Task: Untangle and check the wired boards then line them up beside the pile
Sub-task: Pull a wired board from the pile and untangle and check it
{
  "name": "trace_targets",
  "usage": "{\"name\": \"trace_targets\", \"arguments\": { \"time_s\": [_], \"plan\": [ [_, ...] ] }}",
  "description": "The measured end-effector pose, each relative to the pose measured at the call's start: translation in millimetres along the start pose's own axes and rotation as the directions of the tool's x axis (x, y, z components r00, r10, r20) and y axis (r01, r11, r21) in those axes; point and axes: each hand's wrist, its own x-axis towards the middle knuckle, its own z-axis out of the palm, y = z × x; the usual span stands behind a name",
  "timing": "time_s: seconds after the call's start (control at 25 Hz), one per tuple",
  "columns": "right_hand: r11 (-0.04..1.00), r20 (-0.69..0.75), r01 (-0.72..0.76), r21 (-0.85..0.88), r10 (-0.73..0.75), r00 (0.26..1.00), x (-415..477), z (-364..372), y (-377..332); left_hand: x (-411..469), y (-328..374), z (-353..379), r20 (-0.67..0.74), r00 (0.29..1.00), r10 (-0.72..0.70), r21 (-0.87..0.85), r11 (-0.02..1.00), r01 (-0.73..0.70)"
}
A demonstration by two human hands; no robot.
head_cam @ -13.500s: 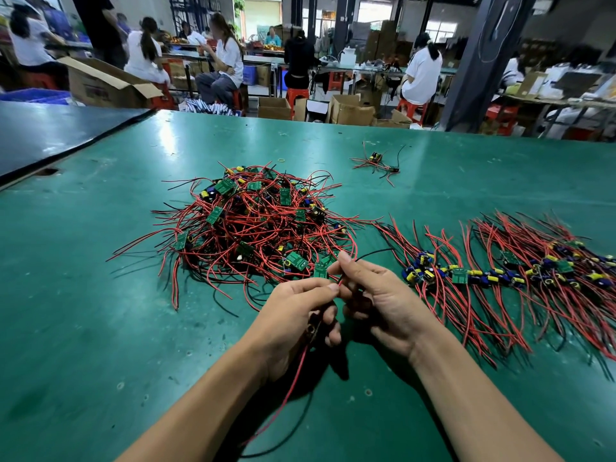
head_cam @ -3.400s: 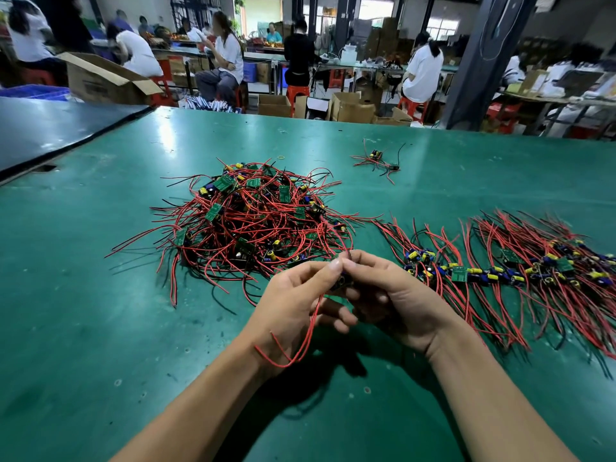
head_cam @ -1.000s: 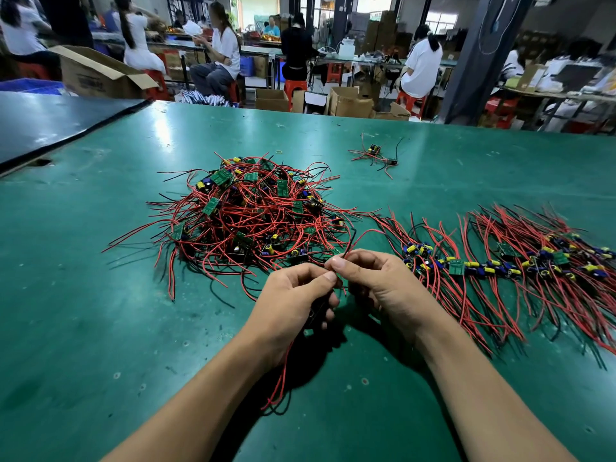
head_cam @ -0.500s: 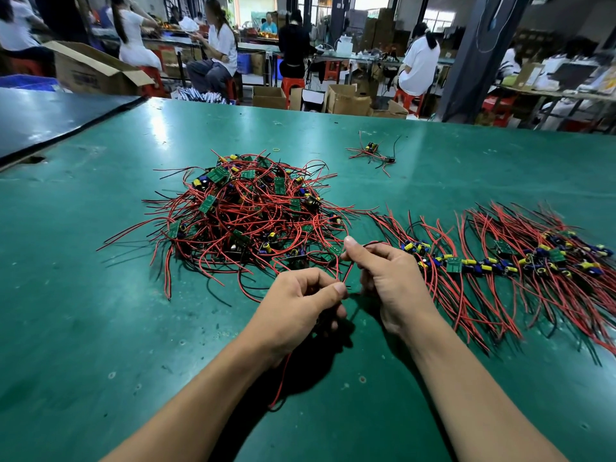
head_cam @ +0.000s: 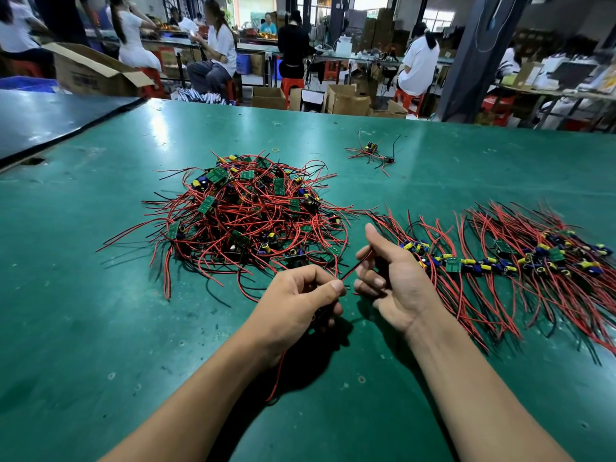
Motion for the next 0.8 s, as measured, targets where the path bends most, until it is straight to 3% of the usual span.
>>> {"name": "trace_targets", "arguments": {
  "time_s": [0.12, 0.28, 0.44, 0.6, 0.8],
  "plan": [
    [0.999, 0.038, -0.033, -0.01, 0.033, 0.999, 0, -2, 0, -1, -1, -1, -0.018, 1.0, 0.006, 0.014, 1.0, -0.006],
    [0.978, 0.154, 0.099, -0.184, -0.071, 0.986, -2, -5, 4, 1, -1, -3, -0.065, 0.997, -0.029, -0.021, 0.999, 0.028],
    [0.969, 0.312, 0.018, -0.248, 0.062, 0.948, -8, -3, 15, 1, 0, -4, -0.063, 0.997, -0.033, -0.053, 0.998, 0.029],
    [0.928, 0.166, 0.149, -0.341, -0.097, 0.981, -1, -5, 13, 2, 0, -5, -0.049, 0.998, -0.042, -0.038, 0.998, 0.04],
    [0.943, -0.025, 0.267, -0.197, -0.277, 0.961, 6, -9, 6, 1, 0, -4, 0.0, 1.0, -0.009, 0.04, 0.999, 0.009]
  ]
}}
